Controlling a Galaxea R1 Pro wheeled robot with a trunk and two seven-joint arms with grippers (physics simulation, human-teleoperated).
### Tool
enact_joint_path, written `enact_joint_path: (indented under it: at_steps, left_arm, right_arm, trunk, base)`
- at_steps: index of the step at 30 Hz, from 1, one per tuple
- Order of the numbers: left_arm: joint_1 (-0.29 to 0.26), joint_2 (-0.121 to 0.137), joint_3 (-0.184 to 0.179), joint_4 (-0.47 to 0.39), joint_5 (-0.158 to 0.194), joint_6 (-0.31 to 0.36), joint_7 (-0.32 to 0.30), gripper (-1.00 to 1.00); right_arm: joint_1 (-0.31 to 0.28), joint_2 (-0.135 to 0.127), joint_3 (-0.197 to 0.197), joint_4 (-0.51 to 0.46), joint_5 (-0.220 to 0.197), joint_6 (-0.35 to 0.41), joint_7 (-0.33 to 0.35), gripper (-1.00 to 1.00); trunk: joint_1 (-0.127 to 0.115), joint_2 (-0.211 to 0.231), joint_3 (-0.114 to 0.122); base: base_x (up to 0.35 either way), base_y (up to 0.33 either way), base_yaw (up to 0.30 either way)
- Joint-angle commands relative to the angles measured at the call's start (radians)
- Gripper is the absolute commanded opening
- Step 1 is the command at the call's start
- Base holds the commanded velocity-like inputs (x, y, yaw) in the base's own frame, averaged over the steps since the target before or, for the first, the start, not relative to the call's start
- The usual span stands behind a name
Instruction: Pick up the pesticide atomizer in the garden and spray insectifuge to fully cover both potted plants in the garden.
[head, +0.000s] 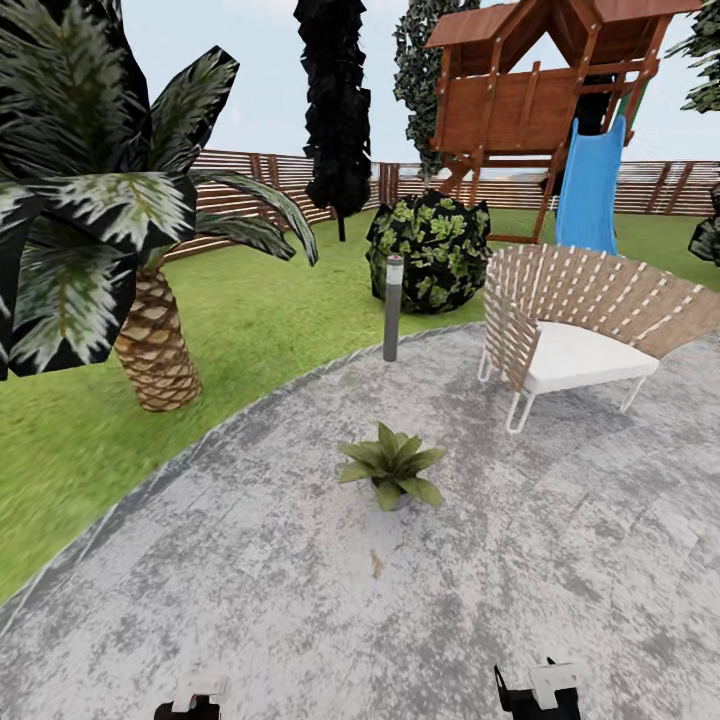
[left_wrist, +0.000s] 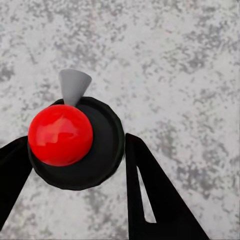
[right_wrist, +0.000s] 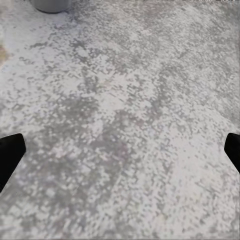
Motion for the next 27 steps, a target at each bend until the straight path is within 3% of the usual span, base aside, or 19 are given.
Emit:
enact_joint_path:
  at_steps: [1, 12, 27]
  left_arm:
    - [-0.001, 0.0, -0.001, 0.001, 0.003, -0.003, -0.004, -1.0]
    - [-0.001, 0.0, -0.001, 0.001, 0.001, -0.003, -0.004, -1.0]
    - [-0.001, 0.0, -0.001, 0.001, 0.003, -0.003, -0.004, -1.0]
  right_arm:
    - [-0.001, 0.0, -0.004, 0.001, 0.011, -0.003, -0.006, 1.0]
    - [-0.001, 0.0, -0.005, 0.0, 0.011, -0.003, -0.006, 1.0]
    - [-0.001, 0.0, -0.006, 0.0, 0.011, -0.003, -0.007, 1.0]
  trunk:
    - [0.0, 0.0, -0.001]
    - [0.0, 0.0, 0.0]
    - [0.0, 0.0, 0.003]
  base:
    - [0.156, 0.325, -0.036]
    - [0.191, 0.297, -0.015]
    - [0.229, 0.248, -0.274]
